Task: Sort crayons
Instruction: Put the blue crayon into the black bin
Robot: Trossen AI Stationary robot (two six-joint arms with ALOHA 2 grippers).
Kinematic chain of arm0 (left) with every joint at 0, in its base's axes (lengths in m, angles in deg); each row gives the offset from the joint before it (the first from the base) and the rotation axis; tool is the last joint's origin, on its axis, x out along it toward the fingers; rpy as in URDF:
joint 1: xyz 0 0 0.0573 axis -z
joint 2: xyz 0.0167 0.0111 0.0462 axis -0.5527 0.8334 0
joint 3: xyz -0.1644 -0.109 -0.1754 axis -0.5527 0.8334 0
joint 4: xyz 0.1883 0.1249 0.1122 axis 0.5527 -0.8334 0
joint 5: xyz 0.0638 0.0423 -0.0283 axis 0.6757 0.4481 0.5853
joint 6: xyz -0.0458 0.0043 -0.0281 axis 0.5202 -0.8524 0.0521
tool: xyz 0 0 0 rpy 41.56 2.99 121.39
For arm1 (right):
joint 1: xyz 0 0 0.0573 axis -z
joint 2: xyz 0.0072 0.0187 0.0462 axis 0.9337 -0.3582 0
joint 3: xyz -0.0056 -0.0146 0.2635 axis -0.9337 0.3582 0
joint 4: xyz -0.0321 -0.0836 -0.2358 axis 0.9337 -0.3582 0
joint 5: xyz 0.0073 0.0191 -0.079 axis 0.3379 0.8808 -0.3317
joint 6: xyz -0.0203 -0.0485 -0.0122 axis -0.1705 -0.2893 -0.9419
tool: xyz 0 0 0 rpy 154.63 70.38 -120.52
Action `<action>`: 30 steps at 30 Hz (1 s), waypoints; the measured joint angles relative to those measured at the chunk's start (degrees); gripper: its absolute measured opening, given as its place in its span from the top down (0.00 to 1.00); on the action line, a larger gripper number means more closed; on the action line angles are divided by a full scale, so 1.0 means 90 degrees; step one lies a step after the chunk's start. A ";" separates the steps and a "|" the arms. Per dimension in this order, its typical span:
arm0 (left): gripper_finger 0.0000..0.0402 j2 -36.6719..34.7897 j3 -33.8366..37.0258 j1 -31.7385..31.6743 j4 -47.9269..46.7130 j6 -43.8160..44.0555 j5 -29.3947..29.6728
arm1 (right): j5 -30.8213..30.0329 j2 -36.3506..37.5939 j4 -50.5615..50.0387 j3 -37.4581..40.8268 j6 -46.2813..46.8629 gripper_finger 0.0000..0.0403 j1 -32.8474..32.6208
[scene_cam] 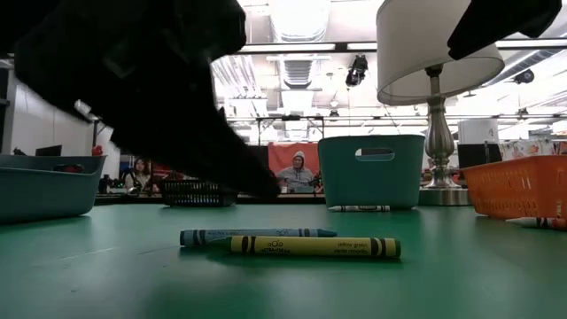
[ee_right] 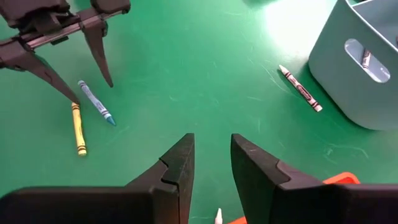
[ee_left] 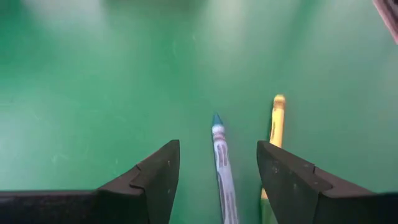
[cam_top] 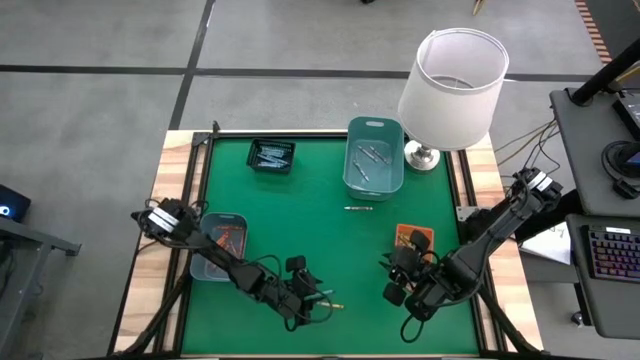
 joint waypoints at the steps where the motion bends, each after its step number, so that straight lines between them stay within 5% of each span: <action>1: 0.51 0.0034 0.0000 0.0002 -0.0015 0.0000 0.0000 | -0.0002 0.0000 0.0024 0.0016 0.0000 0.77 0.0000; 20: 0.53 0.0369 0.0000 -0.0032 -0.0139 0.0010 0.0162 | -0.0002 0.0000 0.0206 0.0182 -0.0019 0.78 0.0000; 30: 0.71 0.0367 0.0017 -0.0032 -0.0325 0.0016 0.0330 | -0.0003 0.0000 0.0223 0.0189 -0.0027 0.78 0.0000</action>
